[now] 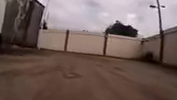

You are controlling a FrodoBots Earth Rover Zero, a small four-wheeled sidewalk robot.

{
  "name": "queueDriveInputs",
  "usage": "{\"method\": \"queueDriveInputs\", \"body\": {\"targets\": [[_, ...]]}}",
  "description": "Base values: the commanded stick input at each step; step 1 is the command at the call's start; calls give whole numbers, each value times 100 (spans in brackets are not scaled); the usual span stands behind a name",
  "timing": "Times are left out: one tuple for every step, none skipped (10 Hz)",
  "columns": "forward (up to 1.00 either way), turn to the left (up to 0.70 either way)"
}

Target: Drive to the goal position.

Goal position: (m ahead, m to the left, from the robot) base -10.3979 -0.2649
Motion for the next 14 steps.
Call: {"method": "queueDriveInputs", "body": {"targets": [[60,2],[60,0],[60,0],[60,0],[60,0],[60,0],[60,-2],[60,-8],[60,-13],[60,-15],[60,-15],[60,-15],[60,-15],[60,-15]]}}
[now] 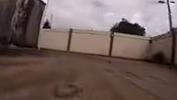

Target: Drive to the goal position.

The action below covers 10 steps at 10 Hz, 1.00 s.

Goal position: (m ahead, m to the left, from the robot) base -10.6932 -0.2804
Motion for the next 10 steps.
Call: {"method": "queueDriveInputs", "body": {"targets": [[60,-14],[60,-11],[60,-2],[60,0],[60,0],[60,0],[60,0],[60,0],[60,0],[60,0]]}}
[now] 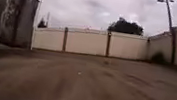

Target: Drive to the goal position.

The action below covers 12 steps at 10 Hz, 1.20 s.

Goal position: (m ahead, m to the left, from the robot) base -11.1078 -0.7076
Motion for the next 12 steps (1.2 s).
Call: {"method": "queueDriveInputs", "body": {"targets": [[60,0],[60,0],[60,0],[60,0],[60,0],[60,0],[60,0],[60,0],[60,0],[60,0],[60,0],[60,0]]}}
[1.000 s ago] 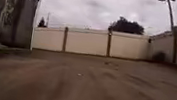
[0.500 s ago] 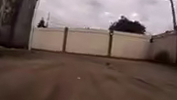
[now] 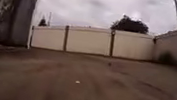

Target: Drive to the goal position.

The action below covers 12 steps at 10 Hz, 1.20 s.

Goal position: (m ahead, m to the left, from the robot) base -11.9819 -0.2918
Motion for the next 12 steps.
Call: {"method": "queueDriveInputs", "body": {"targets": [[60,0],[60,0],[60,2],[60,9],[60,15],[60,13],[60,12],[60,11],[60,10],[60,9],[60,7],[60,6]]}}
